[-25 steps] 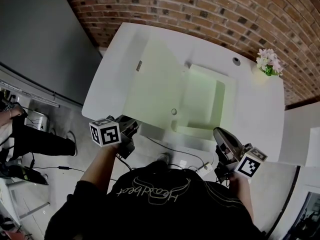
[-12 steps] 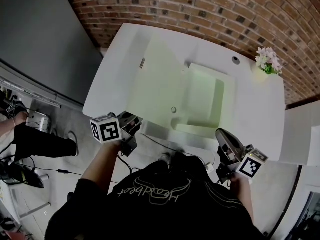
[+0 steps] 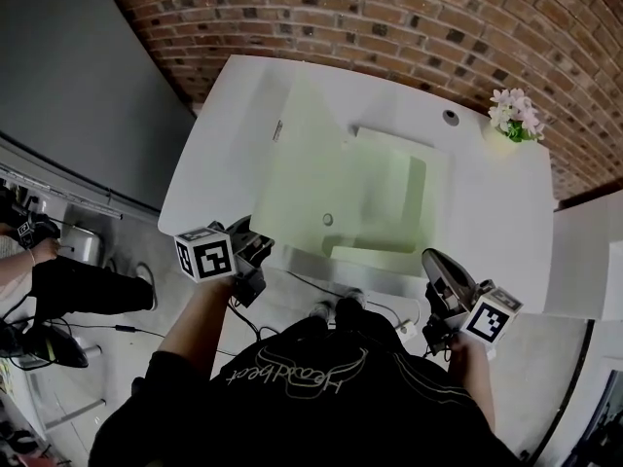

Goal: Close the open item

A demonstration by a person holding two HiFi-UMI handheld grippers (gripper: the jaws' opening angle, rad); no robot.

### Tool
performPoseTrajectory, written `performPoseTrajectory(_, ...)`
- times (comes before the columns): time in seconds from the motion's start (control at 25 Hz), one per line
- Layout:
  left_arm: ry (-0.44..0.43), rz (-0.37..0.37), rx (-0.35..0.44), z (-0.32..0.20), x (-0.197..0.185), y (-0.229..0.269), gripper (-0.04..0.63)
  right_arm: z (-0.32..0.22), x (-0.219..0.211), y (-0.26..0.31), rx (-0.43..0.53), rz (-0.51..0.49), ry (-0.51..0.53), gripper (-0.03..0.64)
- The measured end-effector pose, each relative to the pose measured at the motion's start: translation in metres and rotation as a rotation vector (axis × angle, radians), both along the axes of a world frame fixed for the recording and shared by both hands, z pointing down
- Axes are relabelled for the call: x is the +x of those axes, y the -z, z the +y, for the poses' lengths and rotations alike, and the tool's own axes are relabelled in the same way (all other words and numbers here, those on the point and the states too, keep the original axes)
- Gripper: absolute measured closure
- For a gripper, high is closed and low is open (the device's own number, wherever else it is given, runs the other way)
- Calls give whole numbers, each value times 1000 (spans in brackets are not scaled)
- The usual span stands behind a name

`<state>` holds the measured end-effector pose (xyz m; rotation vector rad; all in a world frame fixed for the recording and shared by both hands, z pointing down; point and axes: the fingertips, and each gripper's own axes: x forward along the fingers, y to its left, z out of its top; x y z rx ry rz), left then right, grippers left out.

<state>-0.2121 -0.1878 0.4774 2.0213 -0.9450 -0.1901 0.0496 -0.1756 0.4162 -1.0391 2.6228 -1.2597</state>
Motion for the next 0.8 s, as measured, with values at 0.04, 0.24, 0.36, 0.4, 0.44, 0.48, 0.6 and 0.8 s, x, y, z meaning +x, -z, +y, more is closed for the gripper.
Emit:
performPoseTrajectory(0.04,-3,-3,-1,-1,3,1,594,-2,4,-2,-5,3,-5,614)
performPoseTrajectory(0.24,-6,-12,-6,-9,17,7,594,-14,23,-7,-18,-1,-29,614)
performPoseTrajectory(0.36,-12,-28,-9,-12,25,8,594,-19,32,-11,-32,-22,-40,614)
performPoseTrajectory(0.4,-16,-25,-12,-12,28,8,594,-20,35,-13,-37,-29,-39,614)
performPoseTrajectory(0.44,-19,-20,-15,-13,31,8,594,-21,38,-15,-39,-35,-36,614)
performPoseTrajectory(0.48,-20,-19,-18,-14,33,8,594,-22,40,-16,-41,-38,-35,614)
performPoseTrajectory(0.6,-16,-43,-19,-18,38,11,594,-24,48,-19,-52,-37,-50,614)
performPoseTrajectory(0.8,-28,-48,-27,-24,46,8,594,-29,65,-35,-76,-26,-60,614)
